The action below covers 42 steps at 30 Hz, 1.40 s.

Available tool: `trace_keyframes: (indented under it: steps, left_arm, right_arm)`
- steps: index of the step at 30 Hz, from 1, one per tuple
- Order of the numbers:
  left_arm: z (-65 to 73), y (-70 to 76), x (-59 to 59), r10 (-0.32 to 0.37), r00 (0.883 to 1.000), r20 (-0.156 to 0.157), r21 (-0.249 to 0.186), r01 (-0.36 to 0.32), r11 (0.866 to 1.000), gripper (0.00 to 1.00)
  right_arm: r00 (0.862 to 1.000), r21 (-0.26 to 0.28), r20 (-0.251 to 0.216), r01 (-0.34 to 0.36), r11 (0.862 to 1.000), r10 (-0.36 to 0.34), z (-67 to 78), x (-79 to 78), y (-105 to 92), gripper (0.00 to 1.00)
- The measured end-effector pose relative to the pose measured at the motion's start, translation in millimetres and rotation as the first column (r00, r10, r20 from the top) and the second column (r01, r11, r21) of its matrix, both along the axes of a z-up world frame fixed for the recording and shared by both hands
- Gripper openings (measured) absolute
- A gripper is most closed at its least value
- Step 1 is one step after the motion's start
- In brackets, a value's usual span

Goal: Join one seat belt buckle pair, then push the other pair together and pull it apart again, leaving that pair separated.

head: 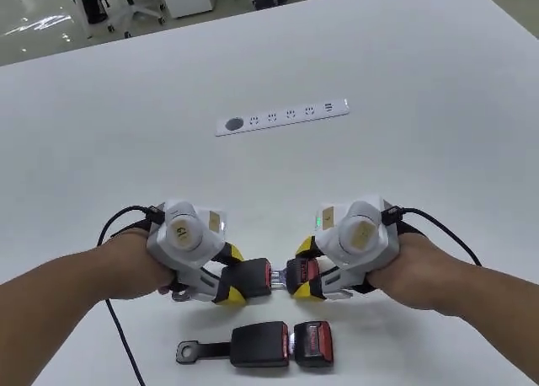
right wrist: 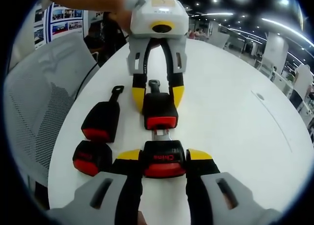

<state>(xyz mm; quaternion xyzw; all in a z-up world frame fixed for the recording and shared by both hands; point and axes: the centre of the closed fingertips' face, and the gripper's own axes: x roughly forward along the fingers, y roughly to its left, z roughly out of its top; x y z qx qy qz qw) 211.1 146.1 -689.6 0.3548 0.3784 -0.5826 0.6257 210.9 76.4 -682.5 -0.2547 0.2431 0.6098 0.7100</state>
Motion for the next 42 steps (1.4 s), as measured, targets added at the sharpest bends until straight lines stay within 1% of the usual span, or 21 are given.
trace_keyframes:
  steps: [5, 7, 9, 10, 11, 14, 17, 18, 19, 22, 23, 25, 26, 29, 31, 34, 36, 38, 40, 41, 42]
  left_arm:
    - [0.4, -2.1, -1.0, 0.007, 1.000, 0.008, -0.001, -0.007, 1.000, 0.33]
    - [-0.3, -2.7, -0.9, 0.005, 1.000, 0.008, -0.001, -0.005, 1.000, 0.33]
    - [-1.1, -2.6, -1.2, 0.000, 1.000, 0.007, -0.001, 0.000, 1.000, 0.33]
    - [-1.2, -2.6, -1.3, 0.000, 1.000, 0.007, -0.002, 0.000, 1.000, 0.33]
    - [-2.0, -2.3, -0.9, -0.002, 1.000, 0.007, -0.003, 0.002, 1.000, 0.33]
    - [-2.3, -2.9, -2.0, -0.001, 1.000, 0.010, -0.005, 0.002, 1.000, 0.33]
    - [-1.7, -3.8, -3.4, -0.003, 1.000, 0.018, -0.003, 0.003, 1.000, 0.33]
    - [-1.6, -3.8, -3.9, -0.006, 1.000, 0.022, -0.003, 0.006, 1.000, 0.33]
    - [-1.5, -3.9, -3.3, -0.024, 0.999, 0.038, -0.006, 0.024, 1.000, 0.33]
    - [-1.9, -2.2, -3.3, -0.011, 0.999, 0.044, -0.009, 0.012, 1.000, 0.33]
    - [-1.6, -2.4, -2.2, -0.008, 0.999, 0.046, -0.010, 0.008, 1.000, 0.33]
    - [-0.8, -2.8, -2.5, -0.001, 0.999, 0.047, -0.011, 0.002, 1.000, 0.33]
    - [-0.8, -2.7, -3.0, 0.000, 0.999, 0.050, -0.010, 0.001, 1.000, 0.33]
    - [0.1, -3.1, -2.9, 0.000, 0.999, 0.054, -0.014, 0.001, 1.000, 0.33]
    - [0.0, -2.6, -2.6, 0.007, 0.999, 0.045, -0.022, -0.006, 1.000, 0.34]
    - [-0.2, -2.1, -1.4, 0.006, 0.999, 0.036, -0.016, -0.005, 1.000, 0.34]
    - [-0.3, -2.0, -1.6, 0.005, 0.999, 0.035, -0.011, -0.004, 1.000, 0.34]
    - [-0.3, -1.2, -1.8, 0.009, 0.999, 0.036, -0.016, -0.008, 1.000, 0.34]
    - [-0.5, -0.5, -1.0, 0.012, 0.999, 0.040, -0.020, -0.012, 1.000, 0.35]
    - [0.4, -0.8, 0.5, 0.029, 0.999, 0.046, -0.025, -0.027, 0.999, 0.36]
    - [0.9, 0.2, 3.2, 0.066, 0.996, 0.052, -0.030, -0.064, 0.997, 0.39]
  right_arm:
    - [1.000, 0.008, -0.011, 0.028, 1.000, -0.028, -0.1, 2.6, -19.8, 0.33]
    - [0.999, -0.001, -0.011, 0.041, 0.999, -0.041, 0.0, 0.4, -30.5, 0.33]
    - [0.998, -0.008, -0.010, 0.062, 0.998, -0.062, -0.2, 1.4, -46.4, 0.33]
    - [0.998, -0.009, -0.010, 0.062, 0.998, -0.062, 0.0, 0.7, -48.8, 0.33]
    - [0.997, -0.012, -0.012, 0.075, 0.997, -0.075, -1.0, 3.9, -59.3, 0.33]
    - [0.997, -0.020, -0.016, 0.082, 0.996, -0.082, -1.8, 3.5, -74.2, 0.33]
    - [0.996, -0.038, -0.020, 0.084, 0.996, -0.085, -2.4, 0.0, -90.9, 0.34]
    - [0.996, -0.041, -0.020, 0.085, 0.996, -0.086, -2.4, -0.3, -92.8, 0.34]
    - [0.996, -0.054, -0.015, 0.089, 0.995, -0.089, -3.4, -2.3, -101.0, 0.34]
    - [0.996, -0.087, -0.009, 0.092, 0.992, -0.093, -9.5, -1.9, -115.2, 0.35]
    - [0.994, -0.069, -0.026, 0.104, 0.992, -0.106, -7.7, -3.0, -119.3, 0.35]
    - [0.991, -0.079, -0.046, 0.121, 0.989, -0.125, -6.7, -6.0, -128.8, 0.35]
    - [0.991, -0.074, -0.041, 0.126, 0.989, -0.129, -6.6, -4.3, -129.1, 0.35]
    - [0.989, -0.087, -0.051, 0.135, 0.987, -0.139, -7.9, -7.0, -134.6, 0.35]
    - [0.988, -0.091, -0.056, 0.142, 0.986, -0.147, -8.4, -6.4, -135.3, 0.36]
    - [0.985, -0.103, -0.068, 0.149, 0.984, -0.156, -9.1, -5.6, -133.7, 0.36]
    - [0.982, -0.112, -0.071, 0.169, 0.979, -0.178, -10.6, -1.4, -135.6, 0.38]
    - [0.976, -0.117, -0.065, 0.201, 0.973, -0.210, -11.1, 0.0, -137.9, 0.44]
    - [0.966, -0.124, -0.072, 0.237, 0.964, -0.247, -11.5, 0.4, -141.1, 0.48]
    - [0.953, -0.132, -0.072, 0.285, 0.949, -0.296, -11.8, 4.9, -145.1, 0.50]
    - [0.942, -0.130, -0.092, 0.309, 0.942, -0.322, -12.5, 4.9, -146.1, 0.52]
